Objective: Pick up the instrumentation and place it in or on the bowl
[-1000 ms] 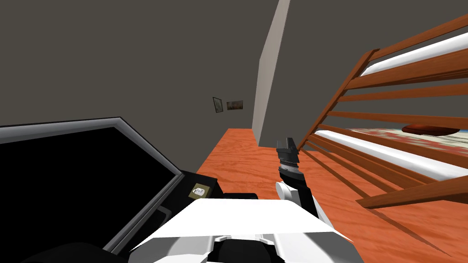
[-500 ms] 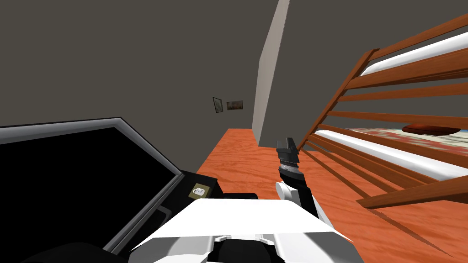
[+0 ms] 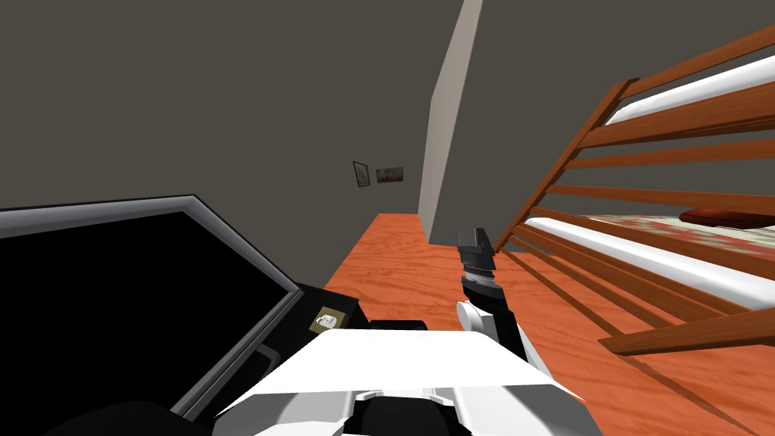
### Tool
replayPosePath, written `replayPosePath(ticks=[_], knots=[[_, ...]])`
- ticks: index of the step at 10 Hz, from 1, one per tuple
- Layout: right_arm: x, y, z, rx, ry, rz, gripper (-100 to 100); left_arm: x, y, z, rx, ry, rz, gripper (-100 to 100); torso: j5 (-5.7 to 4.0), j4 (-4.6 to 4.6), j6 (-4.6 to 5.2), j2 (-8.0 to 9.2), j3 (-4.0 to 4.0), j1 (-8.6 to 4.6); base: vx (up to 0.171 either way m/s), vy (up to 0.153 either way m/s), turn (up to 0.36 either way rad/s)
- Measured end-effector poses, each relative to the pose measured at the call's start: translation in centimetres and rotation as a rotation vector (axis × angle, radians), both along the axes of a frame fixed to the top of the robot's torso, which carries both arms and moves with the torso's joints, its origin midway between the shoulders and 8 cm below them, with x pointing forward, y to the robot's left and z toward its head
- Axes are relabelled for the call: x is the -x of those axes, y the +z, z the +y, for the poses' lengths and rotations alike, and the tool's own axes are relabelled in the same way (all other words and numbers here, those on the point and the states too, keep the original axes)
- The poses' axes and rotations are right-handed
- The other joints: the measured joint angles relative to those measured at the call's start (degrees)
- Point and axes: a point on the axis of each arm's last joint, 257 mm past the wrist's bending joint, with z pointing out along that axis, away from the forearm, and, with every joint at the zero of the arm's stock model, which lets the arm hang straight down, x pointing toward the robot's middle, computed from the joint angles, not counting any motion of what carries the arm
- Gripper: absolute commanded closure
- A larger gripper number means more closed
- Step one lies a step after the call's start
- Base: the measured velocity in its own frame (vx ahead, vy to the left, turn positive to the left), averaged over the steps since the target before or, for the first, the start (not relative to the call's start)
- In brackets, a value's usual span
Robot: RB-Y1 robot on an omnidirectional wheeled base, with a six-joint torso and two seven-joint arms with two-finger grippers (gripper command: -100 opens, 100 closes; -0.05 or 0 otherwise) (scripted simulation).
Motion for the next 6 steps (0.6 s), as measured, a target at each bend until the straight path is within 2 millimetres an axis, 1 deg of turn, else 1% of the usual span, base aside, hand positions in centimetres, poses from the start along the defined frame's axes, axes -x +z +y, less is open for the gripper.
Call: replayPosePath(ticks=[1, 2, 3, 4, 5, 6], knots=[[0.0, 0.0, 0.0, 0.0, 0.0, 0.0, 0, 0.0, 0.0, 0.0, 0.0, 0.0, 0.0, 100, 0.01, 0.01, 0.0, 0.06, 0.03, 0.05, -0.022, -0.119, 0.028], [0.0, 0.0, 0.0, 0.0, 0.0, 0.0, 0, 0.1, 1.1, 2.0, -0.026, 0.002, 0.0, 100, -0.15, 0.01, -0.03, 0.17, 0.09, -0.28, -0.03, -0.189, 0.033], [0.0, 0.0, 0.0, 0.0, 0.0, 0.0, 0, 0.8, 2.2, 4.0, -0.056, 0.005, 0.001, 100, -0.2, 0.02, -0.09, 0.26, 0.13, -0.62, -0.046, -0.217, 0.045], [0.0, 0.0, 0.0, 0.0, 0.0, 0.0, 0, 0.7, 3.6, 5.7, -0.085, 0.0, 0.0, 100, -0.29, 0.06, -0.05, 0.32, 0.18, -0.85, -0.051, -0.21, 0.01], [0.0, 0.0, 0.0, 0.0, 0.0, 0.0, 0, 0.8, 5.0, 7.2, -0.104, 0.009, -0.003, 100, -0.33, 0.06, -0.08, 0.36, 0.2, -0.9, -0.07, -0.145, 0.004], [0.0, 0.0, 0.0, 0.0, 0.0, 0.0, 0, 1.0, 5.9, 8.3, -0.117, 0.016, -0.008, 100, -0.31, 0.07, -0.12, 0.43, 0.24, -0.72, -0.09, -0.096, 0.0]])
